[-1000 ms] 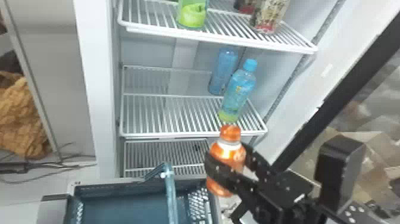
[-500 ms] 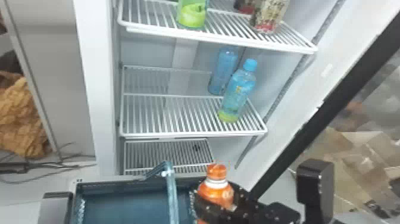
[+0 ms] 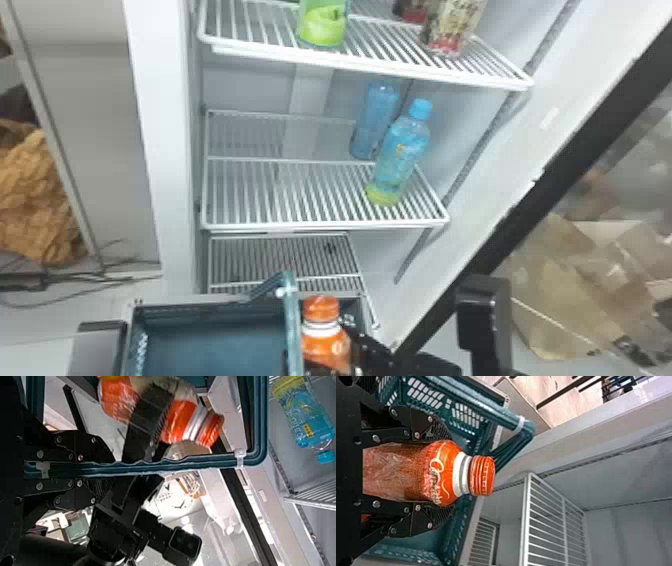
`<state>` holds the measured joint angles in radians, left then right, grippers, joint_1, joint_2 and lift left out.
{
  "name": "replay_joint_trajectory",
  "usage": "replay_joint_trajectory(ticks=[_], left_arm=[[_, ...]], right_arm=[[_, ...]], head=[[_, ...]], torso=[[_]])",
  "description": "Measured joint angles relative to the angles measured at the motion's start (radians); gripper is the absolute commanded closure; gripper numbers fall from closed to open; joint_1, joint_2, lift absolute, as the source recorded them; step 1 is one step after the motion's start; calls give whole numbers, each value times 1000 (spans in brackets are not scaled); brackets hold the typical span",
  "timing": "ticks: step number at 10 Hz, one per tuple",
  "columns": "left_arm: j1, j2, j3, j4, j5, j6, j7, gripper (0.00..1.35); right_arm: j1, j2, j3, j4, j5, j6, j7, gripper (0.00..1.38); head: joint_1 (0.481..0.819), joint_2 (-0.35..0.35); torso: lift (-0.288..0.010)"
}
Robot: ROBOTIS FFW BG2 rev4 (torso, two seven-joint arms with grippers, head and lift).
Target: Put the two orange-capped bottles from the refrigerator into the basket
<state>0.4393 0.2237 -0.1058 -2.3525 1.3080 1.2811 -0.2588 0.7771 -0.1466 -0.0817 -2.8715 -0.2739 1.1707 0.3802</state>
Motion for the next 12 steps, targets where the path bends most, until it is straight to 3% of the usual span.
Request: replay_joint_trajectory(ticks=[3, 4, 6, 8, 12], left_arm=[[0, 0, -2, 0, 0, 0, 0, 1194], [0, 0, -2, 0, 0, 0, 0, 1194], [0, 0, -1, 0, 0, 0, -1, 1194], [0, -1, 0, 0, 1, 0, -1, 1194], [1, -1, -2, 1, 4, -3, 1, 1194]], right_arm=[[-24, -2, 9, 69, -22, 0, 4, 753], [-33, -3, 13, 89, -32, 0, 8, 677], [-43, -6, 17, 100, -36, 0, 12, 325], [-43, -7, 17, 101, -38, -6, 15, 191], [-29, -1, 10, 102, -27, -103, 40, 182]], head=[[695, -350], [695, -350], [695, -350], [695, -350], [695, -350]], torso=[[-288], [-288], [-288], [-288], [-288]])
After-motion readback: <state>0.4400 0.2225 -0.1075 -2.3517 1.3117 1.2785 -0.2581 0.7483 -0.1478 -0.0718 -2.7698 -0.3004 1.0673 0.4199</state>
